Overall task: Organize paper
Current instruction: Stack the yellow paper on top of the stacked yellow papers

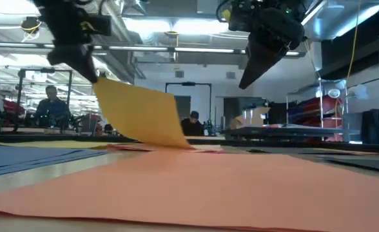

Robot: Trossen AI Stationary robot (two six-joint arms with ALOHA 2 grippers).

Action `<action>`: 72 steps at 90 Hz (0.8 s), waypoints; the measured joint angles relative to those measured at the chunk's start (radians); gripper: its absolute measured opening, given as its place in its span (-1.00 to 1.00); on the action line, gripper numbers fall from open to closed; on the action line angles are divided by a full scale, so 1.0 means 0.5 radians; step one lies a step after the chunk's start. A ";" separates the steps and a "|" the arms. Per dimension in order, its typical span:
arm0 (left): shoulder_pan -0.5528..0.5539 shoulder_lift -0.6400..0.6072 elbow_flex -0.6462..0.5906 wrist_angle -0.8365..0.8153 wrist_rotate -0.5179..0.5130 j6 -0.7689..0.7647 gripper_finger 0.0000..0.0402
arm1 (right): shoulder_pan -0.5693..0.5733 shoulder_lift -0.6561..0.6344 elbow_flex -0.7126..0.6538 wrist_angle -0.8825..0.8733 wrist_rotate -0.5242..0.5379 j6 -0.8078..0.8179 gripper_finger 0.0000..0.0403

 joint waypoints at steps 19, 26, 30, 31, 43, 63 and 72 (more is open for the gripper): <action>-0.120 -0.061 0.000 -0.483 -0.124 -0.621 -1.00 | 0.000 0.000 0.000 0.002 0.001 -0.009 -0.97; -0.155 -0.065 0.000 -0.666 -0.130 -0.868 -1.00 | 0.000 0.000 0.000 0.003 0.001 -0.018 -0.97; -0.177 -0.066 0.000 -0.770 -0.131 -1.010 -1.00 | 0.000 0.000 0.000 0.004 0.001 -0.029 -0.97; -0.183 -0.066 0.000 -0.797 -0.131 -1.046 -1.00 | 0.000 0.000 0.000 0.004 0.001 -0.029 -0.97; -0.243 -0.078 -0.021 -0.931 -0.133 -1.380 -1.00 | -0.002 0.000 -0.001 0.008 0.001 -0.037 -0.97; -0.287 -0.141 -0.167 -0.931 -0.117 -1.758 -1.00 | -0.002 0.000 -0.002 0.007 0.000 -0.038 -0.97; -0.312 -0.177 -0.243 -0.931 -0.115 -1.994 -1.00 | -0.002 0.000 -0.002 0.006 0.000 -0.038 -0.97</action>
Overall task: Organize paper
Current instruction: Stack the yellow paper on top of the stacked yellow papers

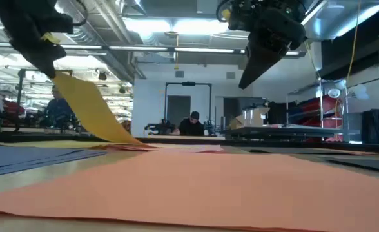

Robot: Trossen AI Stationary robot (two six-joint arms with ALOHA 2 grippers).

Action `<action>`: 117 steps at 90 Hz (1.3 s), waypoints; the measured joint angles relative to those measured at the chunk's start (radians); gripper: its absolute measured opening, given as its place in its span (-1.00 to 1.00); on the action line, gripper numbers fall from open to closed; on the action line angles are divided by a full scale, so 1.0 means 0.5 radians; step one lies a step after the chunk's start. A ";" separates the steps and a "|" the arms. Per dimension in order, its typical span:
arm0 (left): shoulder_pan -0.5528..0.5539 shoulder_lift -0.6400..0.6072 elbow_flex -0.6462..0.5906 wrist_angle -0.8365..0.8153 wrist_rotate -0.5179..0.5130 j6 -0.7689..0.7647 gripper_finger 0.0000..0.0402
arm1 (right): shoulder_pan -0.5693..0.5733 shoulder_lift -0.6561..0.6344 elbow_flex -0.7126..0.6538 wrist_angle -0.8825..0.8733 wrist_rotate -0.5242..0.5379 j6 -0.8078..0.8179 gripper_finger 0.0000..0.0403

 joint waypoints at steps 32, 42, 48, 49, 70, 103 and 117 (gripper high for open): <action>-0.299 -0.131 -0.202 0.101 -0.247 -1.056 -1.00 | 0.000 0.000 -0.001 0.008 0.000 0.000 -0.97; -0.383 -0.140 -0.258 0.126 -0.272 -1.313 -1.00 | 0.000 0.000 -0.001 0.008 0.000 0.000 -0.97; -0.427 -0.141 -0.296 0.132 -0.284 -1.479 -1.00 | 0.000 0.000 -0.001 0.008 -0.001 -0.001 -0.97; -0.433 -0.140 -0.303 0.136 -0.288 -1.500 -1.00 | 0.000 0.000 -0.001 0.008 -0.001 -0.001 -0.97; -0.289 -0.138 -0.363 0.374 -0.490 -1.548 -1.00 | 0.000 0.000 -0.001 0.011 -0.001 -0.008 -0.97; -0.073 -0.042 -0.364 0.388 -0.557 -1.544 -1.00 | 0.001 0.000 -0.001 0.010 -0.002 -0.060 -0.97; -0.005 0.012 -0.364 0.365 -0.530 -1.468 -1.00 | 0.001 0.000 -0.001 0.011 -0.002 -0.062 -0.97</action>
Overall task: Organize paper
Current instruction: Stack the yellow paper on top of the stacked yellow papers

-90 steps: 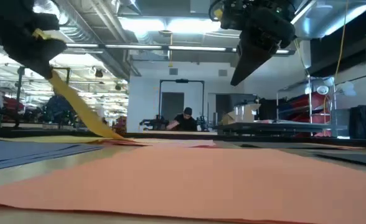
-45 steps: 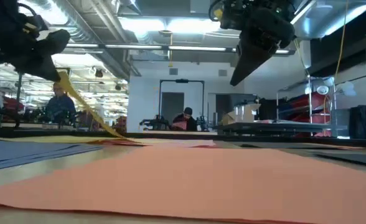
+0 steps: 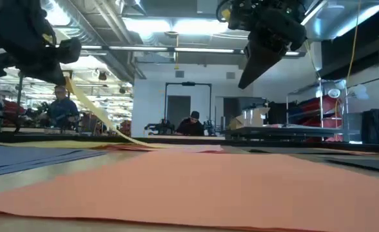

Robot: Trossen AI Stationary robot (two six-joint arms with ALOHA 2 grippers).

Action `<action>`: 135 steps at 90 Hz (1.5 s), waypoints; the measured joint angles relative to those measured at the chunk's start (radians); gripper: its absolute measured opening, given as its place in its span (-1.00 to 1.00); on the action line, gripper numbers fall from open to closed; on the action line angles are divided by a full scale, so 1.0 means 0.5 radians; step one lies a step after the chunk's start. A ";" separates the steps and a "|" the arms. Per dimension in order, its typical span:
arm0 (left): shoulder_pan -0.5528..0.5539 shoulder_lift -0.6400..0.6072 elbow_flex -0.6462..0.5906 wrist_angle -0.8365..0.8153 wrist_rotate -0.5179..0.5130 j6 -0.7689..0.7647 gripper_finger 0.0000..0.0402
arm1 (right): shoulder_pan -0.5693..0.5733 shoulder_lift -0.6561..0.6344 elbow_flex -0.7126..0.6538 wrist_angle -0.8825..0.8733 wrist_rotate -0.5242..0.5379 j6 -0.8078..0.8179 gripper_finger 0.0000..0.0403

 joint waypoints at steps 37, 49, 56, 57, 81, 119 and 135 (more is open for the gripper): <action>-0.123 0.022 0.000 0.139 0.434 1.264 -1.00 | -0.005 0.000 0.000 0.096 -0.020 -0.095 -0.97; -0.151 0.022 0.001 0.299 0.537 1.511 -0.99 | -0.005 0.016 0.000 0.104 -0.021 -0.059 -0.97; -0.166 0.022 0.001 0.365 0.581 1.588 -0.94 | -0.005 0.028 0.000 0.152 -0.020 -0.047 -0.96; -0.169 0.022 0.001 0.376 0.587 1.598 -0.93 | -0.005 0.029 0.000 0.164 -0.020 -0.046 -0.95; -0.199 0.021 0.001 0.455 0.639 1.611 -0.57 | -0.106 0.098 -0.011 0.285 -0.003 -0.044 -0.90; -0.181 -0.009 0.048 0.587 0.638 1.663 -0.31 | -0.440 0.282 -0.279 0.923 -0.176 -0.109 -1.00; -0.115 -0.007 0.048 1.156 0.638 2.303 -0.34 | -0.509 0.453 -0.284 1.165 -0.179 -0.173 -1.00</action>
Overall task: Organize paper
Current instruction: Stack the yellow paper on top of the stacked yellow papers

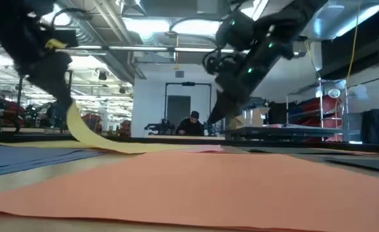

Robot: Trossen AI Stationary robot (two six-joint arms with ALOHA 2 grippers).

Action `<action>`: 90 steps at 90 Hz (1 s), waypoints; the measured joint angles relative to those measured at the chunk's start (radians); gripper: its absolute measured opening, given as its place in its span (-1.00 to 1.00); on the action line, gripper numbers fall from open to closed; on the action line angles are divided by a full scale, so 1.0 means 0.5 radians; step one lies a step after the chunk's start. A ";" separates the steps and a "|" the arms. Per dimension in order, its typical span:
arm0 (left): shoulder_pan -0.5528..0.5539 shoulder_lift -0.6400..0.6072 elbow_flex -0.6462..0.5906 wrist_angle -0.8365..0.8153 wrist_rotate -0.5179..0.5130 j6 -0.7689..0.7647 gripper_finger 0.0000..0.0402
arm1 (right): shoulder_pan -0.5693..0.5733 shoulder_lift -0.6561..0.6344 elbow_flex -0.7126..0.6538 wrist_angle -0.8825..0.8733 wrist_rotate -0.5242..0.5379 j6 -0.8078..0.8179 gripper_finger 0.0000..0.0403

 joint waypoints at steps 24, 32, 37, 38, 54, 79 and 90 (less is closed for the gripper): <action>0.165 0.007 0.024 0.612 -0.001 0.913 -0.78 | -0.038 0.175 0.000 0.040 -0.001 -0.018 -1.00; 0.206 0.007 0.028 0.572 0.002 0.970 -0.92 | -0.034 0.217 0.000 0.067 -0.005 -0.012 -1.00; 0.221 0.007 0.028 0.548 0.026 1.005 -0.95 | -0.033 0.238 0.000 0.072 -0.033 0.000 -1.00; 0.224 0.007 0.028 0.548 0.037 1.014 -0.95 | -0.033 0.243 0.000 0.077 -0.039 0.006 -1.00; 0.274 0.007 0.028 0.553 0.274 0.970 -0.78 | -0.033 0.263 0.002 0.093 -0.064 0.024 -1.00; 0.295 0.007 0.028 0.551 0.383 0.786 -0.29 | -0.033 0.262 0.002 0.093 -0.076 0.024 -1.00; 0.279 0.003 0.028 0.550 0.448 0.766 -0.13 | -0.033 0.262 0.002 0.092 -0.088 0.024 -1.00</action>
